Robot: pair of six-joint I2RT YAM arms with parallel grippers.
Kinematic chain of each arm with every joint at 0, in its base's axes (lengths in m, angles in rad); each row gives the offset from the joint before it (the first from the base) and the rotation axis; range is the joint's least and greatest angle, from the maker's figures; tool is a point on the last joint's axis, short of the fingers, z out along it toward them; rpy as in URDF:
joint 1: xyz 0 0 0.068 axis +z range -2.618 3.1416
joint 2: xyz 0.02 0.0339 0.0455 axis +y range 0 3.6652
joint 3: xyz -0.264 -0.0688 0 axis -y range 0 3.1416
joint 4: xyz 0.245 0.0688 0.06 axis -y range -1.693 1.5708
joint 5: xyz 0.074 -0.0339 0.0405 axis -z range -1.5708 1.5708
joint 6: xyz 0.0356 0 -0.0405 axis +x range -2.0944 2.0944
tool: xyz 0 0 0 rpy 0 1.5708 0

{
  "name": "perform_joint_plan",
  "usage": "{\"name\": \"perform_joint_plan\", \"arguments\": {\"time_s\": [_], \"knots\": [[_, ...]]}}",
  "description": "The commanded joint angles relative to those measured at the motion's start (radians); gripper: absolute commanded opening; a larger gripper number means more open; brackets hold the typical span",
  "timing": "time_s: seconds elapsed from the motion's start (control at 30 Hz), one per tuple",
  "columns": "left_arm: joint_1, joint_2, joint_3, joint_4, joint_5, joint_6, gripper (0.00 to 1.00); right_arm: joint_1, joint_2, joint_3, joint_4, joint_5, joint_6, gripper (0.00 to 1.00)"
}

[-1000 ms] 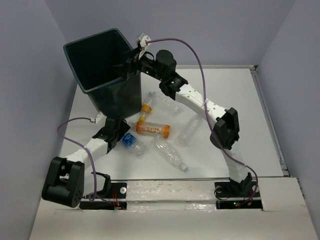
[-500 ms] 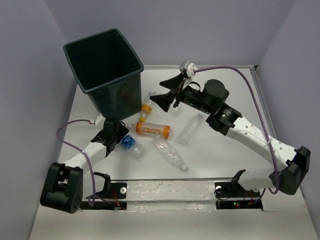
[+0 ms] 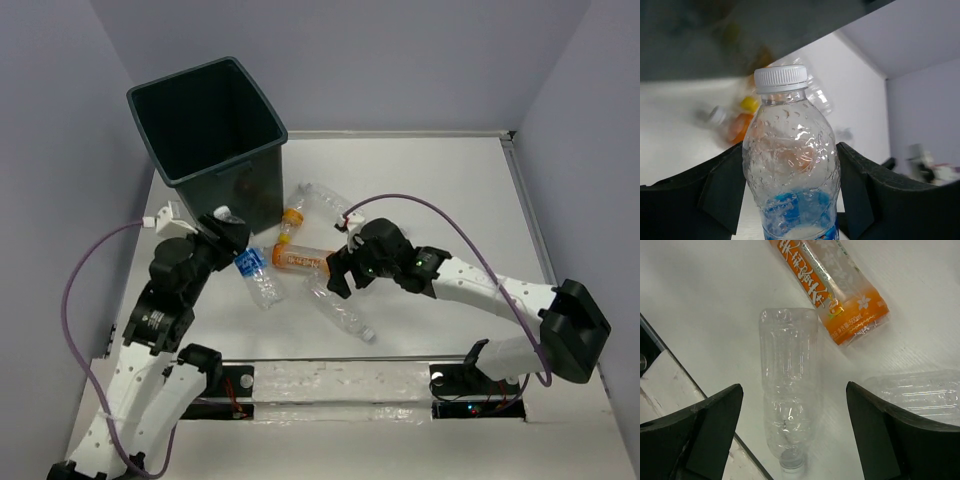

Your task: Put the plastic bottles in the bin

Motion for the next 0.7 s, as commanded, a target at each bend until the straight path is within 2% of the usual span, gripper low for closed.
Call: {"name": "perform_joint_plan", "arguments": {"time_s": [0.0, 0.07, 0.17, 0.2, 0.27, 0.3, 0.53, 0.67], "knots": [[-0.005, 0.017, 0.321, -0.01, 0.033, 0.097, 0.36, 0.045, 0.033, 0.016, 0.0, 0.06, -0.01, 0.9], [-0.003, 0.086, 0.48, -0.003, 0.018, 0.152, 0.36, 0.068, 0.076, 0.027, 0.004, 0.071, -0.01, 0.91], [-0.005, 0.175, 0.643, 0.009, -0.033, 0.222, 0.36, 0.094, 0.118, 0.048, 0.009, 0.079, -0.014, 0.91], [-0.005, 0.248, 0.755, 0.016, -0.068, 0.277, 0.37, 0.094, 0.144, 0.053, 0.009, 0.091, -0.017, 0.91], [-0.005, 0.327, 0.863, 0.026, -0.12, 0.332, 0.37, 0.104, 0.168, 0.06, 0.006, 0.108, -0.024, 0.91], [-0.005, 0.402, 0.95, 0.036, -0.192, 0.369, 0.37, 0.115, 0.179, 0.068, 0.004, 0.125, -0.024, 0.91], [0.009, 0.701, 1.232, 0.181, -0.434, 0.545, 0.39, 0.155, 0.239, 0.08, 0.012, 0.142, -0.025, 0.91], [0.06, 0.87, 1.343, 0.228, -0.491, 0.61, 0.39, 0.175, 0.259, 0.073, 0.033, 0.183, -0.011, 0.86]]}}
